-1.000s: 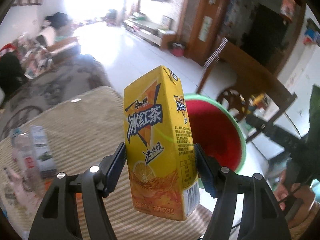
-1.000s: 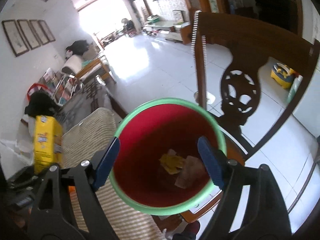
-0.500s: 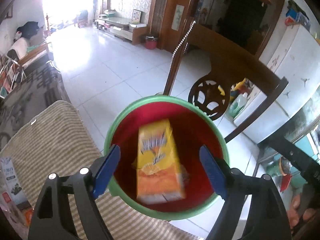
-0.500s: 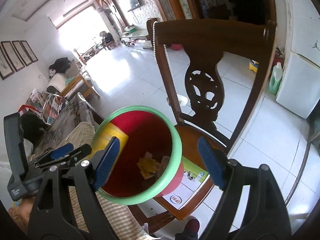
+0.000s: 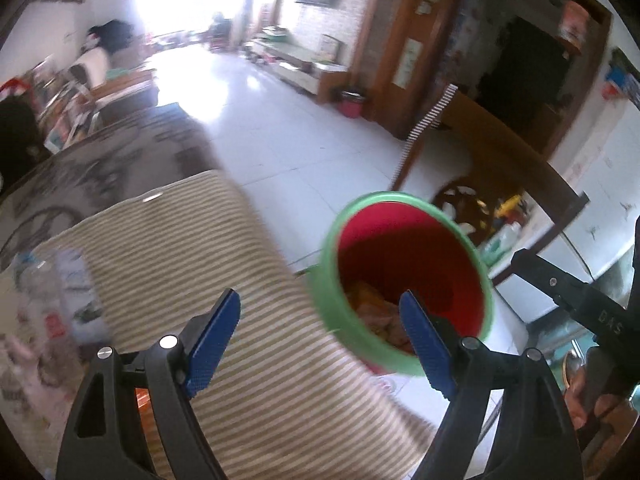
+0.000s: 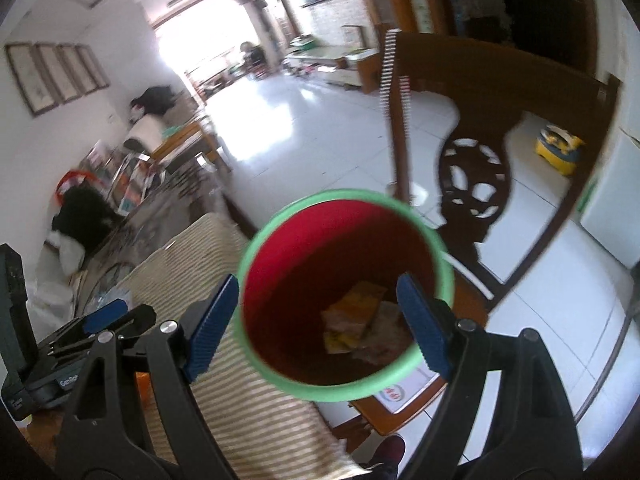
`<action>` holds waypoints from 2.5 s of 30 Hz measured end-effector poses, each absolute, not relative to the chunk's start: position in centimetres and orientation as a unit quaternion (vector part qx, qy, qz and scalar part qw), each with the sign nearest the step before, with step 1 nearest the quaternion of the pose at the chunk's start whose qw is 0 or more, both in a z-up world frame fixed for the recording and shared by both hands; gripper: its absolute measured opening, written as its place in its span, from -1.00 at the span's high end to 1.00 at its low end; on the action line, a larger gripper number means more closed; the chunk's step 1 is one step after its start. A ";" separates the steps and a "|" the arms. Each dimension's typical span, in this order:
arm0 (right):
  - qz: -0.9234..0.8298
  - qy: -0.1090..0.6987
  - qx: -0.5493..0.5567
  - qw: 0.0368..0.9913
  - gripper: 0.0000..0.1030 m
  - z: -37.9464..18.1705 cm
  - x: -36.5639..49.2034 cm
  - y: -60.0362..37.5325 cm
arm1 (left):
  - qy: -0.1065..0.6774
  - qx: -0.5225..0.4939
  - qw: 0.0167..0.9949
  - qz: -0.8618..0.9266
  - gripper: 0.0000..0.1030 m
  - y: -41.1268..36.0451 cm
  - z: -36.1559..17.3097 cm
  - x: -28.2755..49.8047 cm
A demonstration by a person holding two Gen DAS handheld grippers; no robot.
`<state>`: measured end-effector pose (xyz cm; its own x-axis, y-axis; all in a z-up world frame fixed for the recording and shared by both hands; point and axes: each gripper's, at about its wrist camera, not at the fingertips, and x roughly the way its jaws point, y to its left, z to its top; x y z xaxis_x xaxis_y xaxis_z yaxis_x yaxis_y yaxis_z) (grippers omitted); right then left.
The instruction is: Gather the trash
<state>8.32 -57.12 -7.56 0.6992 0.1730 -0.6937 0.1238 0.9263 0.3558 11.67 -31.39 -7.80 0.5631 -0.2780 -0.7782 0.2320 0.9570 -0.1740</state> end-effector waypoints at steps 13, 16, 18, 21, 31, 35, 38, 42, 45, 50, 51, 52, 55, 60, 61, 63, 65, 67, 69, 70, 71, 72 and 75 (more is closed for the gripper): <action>0.088 0.407 0.136 0.899 -0.57 -6.9 9.6 -44.1 | 0.445 -0.107 0.889 0.004 -0.52 -13.0 -9.1 7.2; 0.100 0.411 0.125 0.897 -0.57 -6.8 9.5 -40.9 | 0.447 -0.121 0.886 0.041 -0.52 -8.2 -9.6 6.2; 0.106 0.416 0.120 0.895 -0.57 -6.8 9.4 -38.9 | 0.449 -0.121 0.883 0.065 -0.52 -5.1 -9.9 5.5; 0.114 0.420 0.117 0.893 -0.57 -7.0 9.2 -36.3 | 0.460 -0.111 0.876 0.093 -0.52 -0.9 -10.9 5.0; 0.123 0.425 0.106 0.890 -0.58 -6.9 7.9 -28.7 | 0.535 -0.066 0.837 0.089 -0.52 6.4 -17.1 6.2; 0.116 0.432 0.101 0.889 -0.58 -7.0 7.2 -27.1 | 0.553 -0.059 0.829 0.061 -0.52 6.7 -19.1 7.9; 0.113 0.435 0.094 0.889 -0.58 -6.9 7.0 -26.1 | 0.568 -0.067 0.819 0.044 -0.39 7.1 -20.9 9.0; 0.119 0.439 0.078 0.887 -0.59 -6.9 6.9 -24.3 | 0.566 -0.092 0.818 0.031 0.18 7.7 -21.6 9.4; 0.133 0.447 0.067 0.882 -0.59 -7.1 7.1 -22.6 | 0.561 -0.115 0.819 0.031 0.20 8.7 -21.5 9.1; 0.189 0.479 0.036 0.857 -0.59 -8.4 8.2 -18.2 | 0.536 -0.133 0.832 0.047 0.20 10.4 -19.9 7.0; 0.206 0.491 0.029 0.846 -0.59 -9.0 8.6 -17.0 | 0.532 -0.137 0.834 0.050 0.20 10.8 -19.5 6.5; 0.224 0.505 0.024 0.833 -0.59 -9.8 9.1 -15.8 | 0.529 -0.142 0.835 0.052 0.20 11.2 -19.2 6.1; 0.257 0.540 0.004 0.802 -0.63 -12.0 10.4 -12.7 | 0.520 -0.156 0.837 0.063 0.19 12.3 -18.5 4.9; 0.283 0.566 -0.056 0.772 -0.73 -14.5 10.8 -8.3 | 0.506 -0.167 0.842 0.080 0.19 13.9 -17.6 2.9; 0.289 0.568 -0.066 0.768 -0.74 -14.8 10.7 -7.6 | 0.504 -0.169 0.843 0.082 0.19 14.5 -17.5 2.6; 0.298 0.570 -0.082 0.762 -0.79 -15.2 10.5 -6.4 | 0.501 -0.173 0.843 0.088 0.19 14.9 -17.3 2.2; 0.305 0.572 -0.096 0.755 -0.80 -15.7 10.1 -5.5 | 0.499 -0.179 0.843 0.093 0.19 15.3 -17.2 1.9; 0.307 0.569 -0.119 0.754 -0.80 -16.2 9.6 -4.5 | 0.496 -0.182 0.843 0.097 0.19 15.6 -17.2 1.7; 0.310 0.565 -0.146 0.751 -0.57 -16.8 9.0 -3.7 | 0.496 -0.184 0.843 0.099 0.19 15.7 -17.1 1.7; 0.312 0.567 -0.154 0.746 -0.44 -17.1 8.8 -3.3 | 0.495 -0.184 0.843 0.099 0.19 15.7 -17.1 1.7; 0.312 0.565 -0.157 0.747 -0.41 -17.1 8.8 -3.3 | 0.495 -0.184 0.844 0.099 0.19 15.7 -17.1 1.7; 0.313 0.561 -0.160 0.749 -0.31 -17.0 8.6 -3.3 | 0.494 -0.184 0.844 0.098 0.19 15.7 -17.1 1.8; 0.318 0.541 -0.151 0.764 -0.16 -15.3 8.4 -3.8 | 0.491 -0.183 0.846 0.096 0.19 15.4 -16.8 1.8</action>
<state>8.41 -3.77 -15.28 0.2127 0.3216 -0.9227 -0.6491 0.7524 0.1126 1.85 15.42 -16.76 0.4998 -0.0166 -0.8660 -0.3423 0.9147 -0.2150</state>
